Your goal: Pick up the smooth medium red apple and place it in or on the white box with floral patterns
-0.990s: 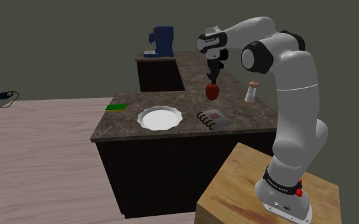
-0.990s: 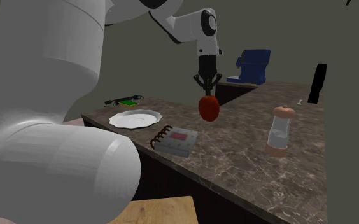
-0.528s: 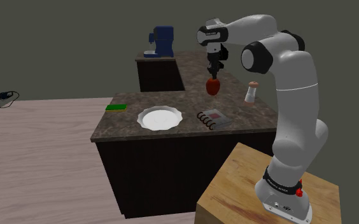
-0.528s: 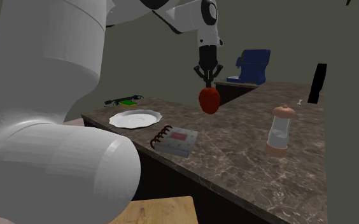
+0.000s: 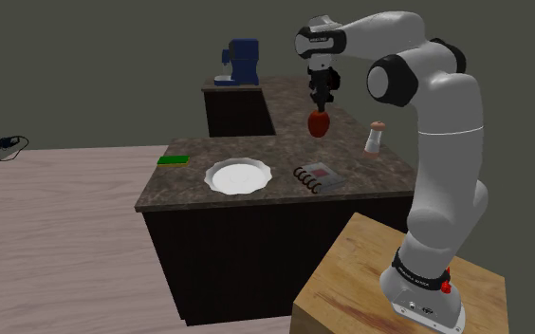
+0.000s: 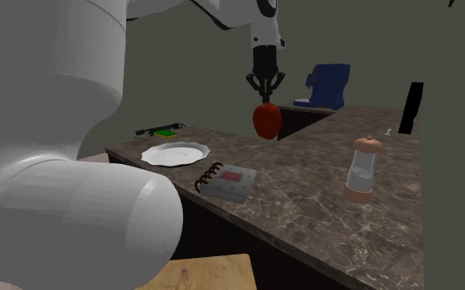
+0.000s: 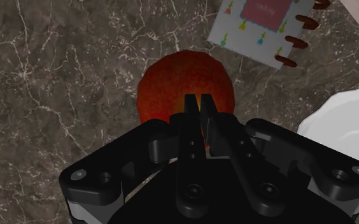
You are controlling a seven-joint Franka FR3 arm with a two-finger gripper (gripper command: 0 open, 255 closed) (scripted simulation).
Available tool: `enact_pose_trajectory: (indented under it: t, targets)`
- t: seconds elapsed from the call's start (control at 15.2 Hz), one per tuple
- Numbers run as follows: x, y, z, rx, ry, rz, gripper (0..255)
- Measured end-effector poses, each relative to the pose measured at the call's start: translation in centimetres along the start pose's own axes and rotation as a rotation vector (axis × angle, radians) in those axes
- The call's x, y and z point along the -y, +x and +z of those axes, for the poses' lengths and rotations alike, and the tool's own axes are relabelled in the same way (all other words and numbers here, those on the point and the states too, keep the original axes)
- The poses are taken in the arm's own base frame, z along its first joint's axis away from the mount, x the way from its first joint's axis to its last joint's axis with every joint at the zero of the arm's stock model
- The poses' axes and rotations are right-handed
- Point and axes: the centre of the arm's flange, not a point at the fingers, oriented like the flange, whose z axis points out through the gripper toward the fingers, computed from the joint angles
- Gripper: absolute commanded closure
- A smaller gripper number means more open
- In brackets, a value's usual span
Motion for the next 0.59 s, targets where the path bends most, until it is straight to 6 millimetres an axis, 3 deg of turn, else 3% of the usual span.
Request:
enact_pose_trajectory:
  t: [0.59]
  targets:
    - [8.3, -7.4, -3.9, -0.001, 0.001, -0.001, 255]
